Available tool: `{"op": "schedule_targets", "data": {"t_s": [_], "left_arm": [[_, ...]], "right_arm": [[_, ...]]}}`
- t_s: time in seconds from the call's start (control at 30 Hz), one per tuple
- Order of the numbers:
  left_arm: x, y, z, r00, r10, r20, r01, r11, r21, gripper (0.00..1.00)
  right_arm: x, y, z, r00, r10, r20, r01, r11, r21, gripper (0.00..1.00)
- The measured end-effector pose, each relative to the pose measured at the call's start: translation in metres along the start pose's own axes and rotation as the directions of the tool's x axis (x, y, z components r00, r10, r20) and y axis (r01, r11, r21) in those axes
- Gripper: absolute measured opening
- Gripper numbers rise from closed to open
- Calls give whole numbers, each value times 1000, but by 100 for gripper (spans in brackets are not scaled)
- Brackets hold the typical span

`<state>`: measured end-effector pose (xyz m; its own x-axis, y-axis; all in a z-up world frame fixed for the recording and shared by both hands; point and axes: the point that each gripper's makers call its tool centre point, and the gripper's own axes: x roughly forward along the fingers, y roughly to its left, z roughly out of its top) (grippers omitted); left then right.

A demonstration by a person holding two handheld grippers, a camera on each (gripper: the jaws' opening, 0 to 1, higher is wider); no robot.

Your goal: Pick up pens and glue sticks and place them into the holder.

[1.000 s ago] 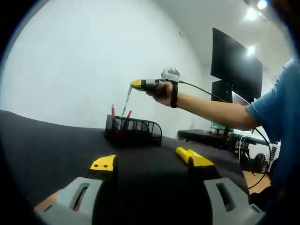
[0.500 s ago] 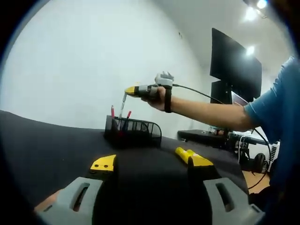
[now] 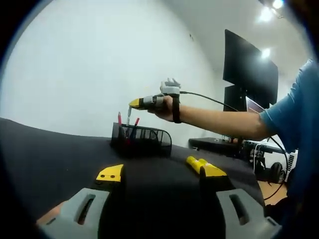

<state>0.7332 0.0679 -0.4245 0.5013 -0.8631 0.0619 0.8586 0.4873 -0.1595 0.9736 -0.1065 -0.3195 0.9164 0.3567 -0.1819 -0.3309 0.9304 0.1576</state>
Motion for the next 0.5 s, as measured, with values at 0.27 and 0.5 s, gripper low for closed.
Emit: {"op": "schedule_targets", "data": {"t_s": [0.27,0.5], "left_arm": [[0,0,0,1000,0,-1,0,1000,3,56],[0,0,0,1000,1,-1,-1,1000,4,56]], "right_arm": [[-2,4,-18,998,-33,-45,34,999,15,4],[-2,11,-24,997,-34,-64,34,999,2,5]]}}
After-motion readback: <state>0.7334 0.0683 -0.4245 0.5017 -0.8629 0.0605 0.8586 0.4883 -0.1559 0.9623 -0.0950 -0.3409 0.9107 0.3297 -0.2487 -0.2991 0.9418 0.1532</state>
